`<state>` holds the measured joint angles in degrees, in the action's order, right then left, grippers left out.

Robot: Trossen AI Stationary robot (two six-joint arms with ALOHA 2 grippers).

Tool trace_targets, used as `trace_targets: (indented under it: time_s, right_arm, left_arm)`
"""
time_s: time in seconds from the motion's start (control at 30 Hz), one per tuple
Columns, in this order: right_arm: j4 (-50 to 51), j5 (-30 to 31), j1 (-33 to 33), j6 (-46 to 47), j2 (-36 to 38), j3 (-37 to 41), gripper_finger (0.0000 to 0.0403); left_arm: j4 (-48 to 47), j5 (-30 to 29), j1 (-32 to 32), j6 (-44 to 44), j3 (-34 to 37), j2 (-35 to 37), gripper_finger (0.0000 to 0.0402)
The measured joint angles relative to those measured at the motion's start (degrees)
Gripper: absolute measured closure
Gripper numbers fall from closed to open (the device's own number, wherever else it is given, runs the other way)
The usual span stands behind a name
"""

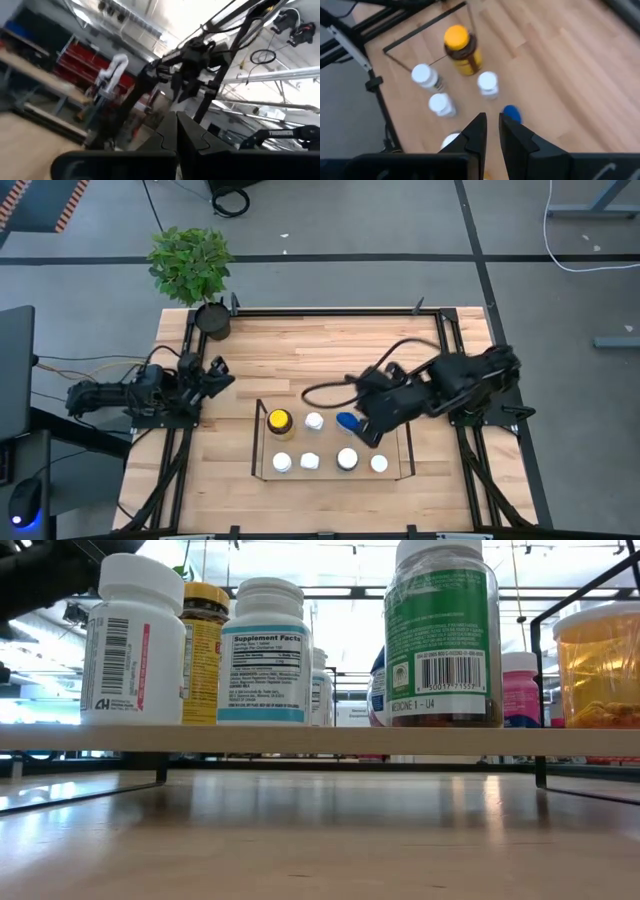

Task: Pick and place medicine bottles onto shelf by color
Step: Return to Home Position

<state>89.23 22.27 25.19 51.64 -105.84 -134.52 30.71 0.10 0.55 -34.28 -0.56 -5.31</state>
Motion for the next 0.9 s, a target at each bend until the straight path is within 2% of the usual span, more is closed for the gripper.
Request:
trace_targets:
  time_s: [0.17, 0.37, 0.5, 0.7, 0.9]
  right_arm:
    - [0.8, 2.5, -1.5, -3.0, 3.4, 0.0, 0.0349]
    - [0.8, 2.6, -5.1, -11.3, 5.7, 0.0, 0.0363]
    - [0.8, -2.9, -8.6, -18.0, 5.9, 0.0, 0.0364]
    - [0.8, -12.4, -15.8, -34.0, 3.2, 0.0, 0.0364]
    - [0.5, -18.1, -21.8, -46.8, 1.2, 0.6, 0.0364]
  left_arm:
    - [-1.0, -2.5, 1.9, 2.2, 0.0, 0.9, 0.0398]
    - [-1.1, -2.6, 2.6, 2.4, 0.0, 0.8, 0.0372]
    - [-1.1, -2.6, 2.5, 2.4, 0.0, 0.8, 0.0363]
    - [-1.1, -2.6, 2.5, 2.4, 0.0, 0.8, 0.0368]
    - [-1.0, -2.6, 2.5, 2.3, 0.1, 0.8, 0.0376]
